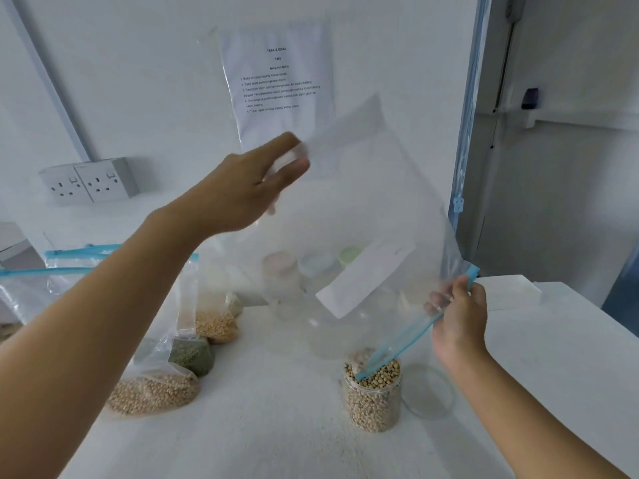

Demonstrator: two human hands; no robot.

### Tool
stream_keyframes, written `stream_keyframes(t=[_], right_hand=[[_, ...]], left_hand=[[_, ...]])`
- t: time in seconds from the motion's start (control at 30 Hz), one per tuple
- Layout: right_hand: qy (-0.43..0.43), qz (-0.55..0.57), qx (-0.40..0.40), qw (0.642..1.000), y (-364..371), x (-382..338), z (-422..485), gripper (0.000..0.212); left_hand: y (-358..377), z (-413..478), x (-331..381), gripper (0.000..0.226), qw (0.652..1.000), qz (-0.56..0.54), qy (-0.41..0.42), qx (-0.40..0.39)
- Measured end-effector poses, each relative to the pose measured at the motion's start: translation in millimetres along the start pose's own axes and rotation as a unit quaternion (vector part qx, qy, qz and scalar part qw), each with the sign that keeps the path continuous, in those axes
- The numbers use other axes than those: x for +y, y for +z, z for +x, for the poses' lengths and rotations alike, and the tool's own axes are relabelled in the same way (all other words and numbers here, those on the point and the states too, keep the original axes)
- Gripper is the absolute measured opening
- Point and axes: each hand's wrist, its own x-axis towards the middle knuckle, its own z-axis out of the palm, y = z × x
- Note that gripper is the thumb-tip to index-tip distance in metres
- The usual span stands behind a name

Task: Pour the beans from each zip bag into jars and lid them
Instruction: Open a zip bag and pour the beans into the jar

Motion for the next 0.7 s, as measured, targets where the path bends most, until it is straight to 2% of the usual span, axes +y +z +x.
stream_keyframes(t=[0.13, 0.27, 0.37, 0.53, 0.7], right_hand=[[0.02, 0.018, 0.025, 0.999, -4.7, 5.0, 1.2, 0.022], [0.026, 0.023, 0.035, 0.999, -6.5, 8.6, 1.1, 0.024], [0.014, 0.027, 0.031, 0.999, -5.4, 8.9, 3.7, 0.024], [0.004, 0.033, 0.029, 0.999, -6.3, 8.4, 4.3, 0.024], [0.0, 0.039, 0.017, 0.999, -2.7, 8.9, 2.0, 0.025]], left_hand=[[1.1, 26.3, 20.6, 0.027, 0.999, 0.003, 0.037, -0.003], [12.5, 33.8, 24.7, 0.026, 0.998, -0.044, 0.031, -0.017], [11.0, 37.4, 27.5, 0.025, 0.994, -0.11, 0.028, 0.002], [8.8, 33.9, 28.8, 0.026, 0.991, -0.129, 0.014, -0.03], [4.9, 27.3, 27.4, 0.023, 0.985, -0.173, -0.008, -0.013]])
